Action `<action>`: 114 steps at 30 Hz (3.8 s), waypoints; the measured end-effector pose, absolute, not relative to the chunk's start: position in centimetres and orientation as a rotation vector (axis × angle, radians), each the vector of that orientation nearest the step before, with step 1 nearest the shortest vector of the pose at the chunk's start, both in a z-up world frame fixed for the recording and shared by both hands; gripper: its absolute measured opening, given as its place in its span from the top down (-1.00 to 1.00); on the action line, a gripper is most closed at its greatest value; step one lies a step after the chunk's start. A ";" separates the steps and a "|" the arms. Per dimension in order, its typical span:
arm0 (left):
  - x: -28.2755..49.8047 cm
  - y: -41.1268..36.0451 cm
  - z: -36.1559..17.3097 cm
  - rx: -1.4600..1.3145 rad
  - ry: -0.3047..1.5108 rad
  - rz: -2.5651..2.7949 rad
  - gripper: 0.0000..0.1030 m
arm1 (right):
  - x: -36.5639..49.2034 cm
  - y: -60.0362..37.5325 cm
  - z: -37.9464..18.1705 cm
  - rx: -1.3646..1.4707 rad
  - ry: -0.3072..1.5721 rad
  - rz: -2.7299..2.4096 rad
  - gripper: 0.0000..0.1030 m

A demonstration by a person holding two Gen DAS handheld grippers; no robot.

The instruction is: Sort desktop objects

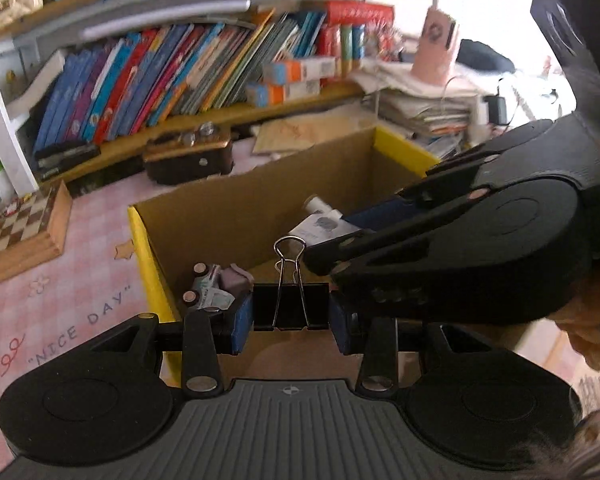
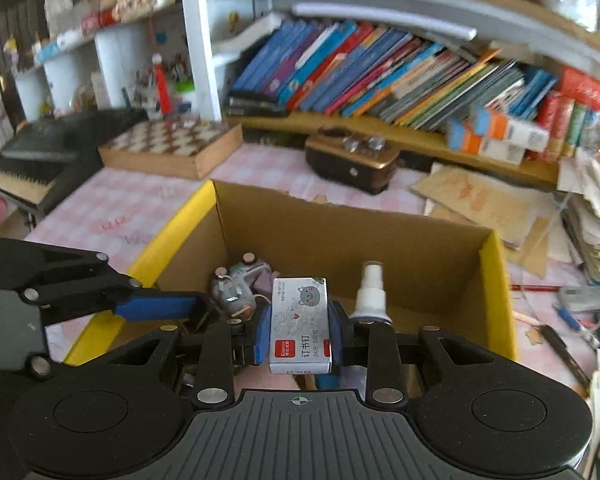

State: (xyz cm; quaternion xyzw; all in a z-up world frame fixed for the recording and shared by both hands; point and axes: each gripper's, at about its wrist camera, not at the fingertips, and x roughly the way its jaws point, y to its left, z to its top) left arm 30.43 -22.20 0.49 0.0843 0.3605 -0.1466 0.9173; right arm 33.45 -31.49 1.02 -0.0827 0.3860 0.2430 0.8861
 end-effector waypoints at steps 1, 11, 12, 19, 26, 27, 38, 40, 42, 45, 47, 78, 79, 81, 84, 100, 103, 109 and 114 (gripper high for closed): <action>30.8 -22.5 0.3 0.196 0.744 -0.294 0.27 | 33.9 -31.3 0.7 -0.175 0.814 0.503 0.43; 31.4 -22.6 0.0 0.255 0.760 -0.292 -0.11 | 36.4 -30.8 -1.0 -0.129 0.949 0.503 0.40; 31.3 -22.5 0.2 0.251 0.753 -0.295 -0.29 | 36.3 -30.9 -1.0 -0.122 0.948 0.509 0.39; 29.6 -21.5 1.8 0.224 0.674 -0.276 -0.72 | 34.4 -31.8 1.2 -0.077 0.859 0.481 -0.05; 27.0 -18.8 4.9 0.088 0.568 -0.185 -0.96 | 30.3 -33.2 5.2 -0.036 0.672 0.443 -0.58; 26.4 -18.4 5.2 0.077 0.550 -0.176 -0.99 | 29.8 -33.4 5.7 -0.031 0.646 0.436 -0.66; 17.5 -14.0 7.7 -0.019 0.391 0.039 -1.00 | 22.8 -33.9 7.3 -0.053 0.479 0.379 -0.92; 15.9 -13.1 7.9 -0.041 0.378 0.059 -1.00 | 21.4 -33.5 7.2 -0.072 0.463 0.363 -0.92; 14.1 -12.4 7.9 -0.060 0.370 0.069 -1.00 | 19.9 -33.0 7.0 -0.090 0.449 0.358 -0.93; 11.7 -11.6 7.4 -0.070 0.380 0.067 -1.00 | 17.7 -32.3 6.8 -0.088 0.443 0.350 -0.93; 10.2 -11.2 7.0 -0.061 0.388 0.060 -1.00 | 16.3 -31.9 6.6 -0.075 0.451 0.347 -0.94; -1.8 -4.9 1.9 -0.132 0.625 0.063 -1.00 | 2.0 -25.4 1.2 -0.022 0.701 0.185 -0.96; -1.9 -4.8 1.9 -0.133 0.628 0.060 -1.00 | 1.8 -25.3 1.1 -0.026 0.702 0.182 -0.96; -2.1 -4.6 1.9 -0.133 0.634 0.049 -1.00 | 1.5 -25.1 1.1 -0.032 0.706 0.176 -0.96; -2.2 -4.6 1.8 -0.131 0.640 0.029 -1.00 | 1.2 -24.7 1.0 -0.041 0.714 0.169 -0.96; -2.3 -4.2 1.5 -0.116 0.667 -0.003 -1.00 | 0.7 -24.4 0.9 -0.030 0.726 0.154 -0.96; -2.3 -4.2 1.5 -0.116 0.668 -0.005 -1.00 | 0.7 -24.3 1.0 -0.031 0.724 0.154 -0.96; -2.0 -4.0 1.5 -0.118 0.681 0.001 -1.00 | 0.8 -24.1 1.0 -0.034 0.733 0.157 -0.96; -2.0 -4.0 1.5 -0.118 0.683 0.001 -1.00 | 0.9 -23.9 1.0 -0.038 0.739 0.159 -0.96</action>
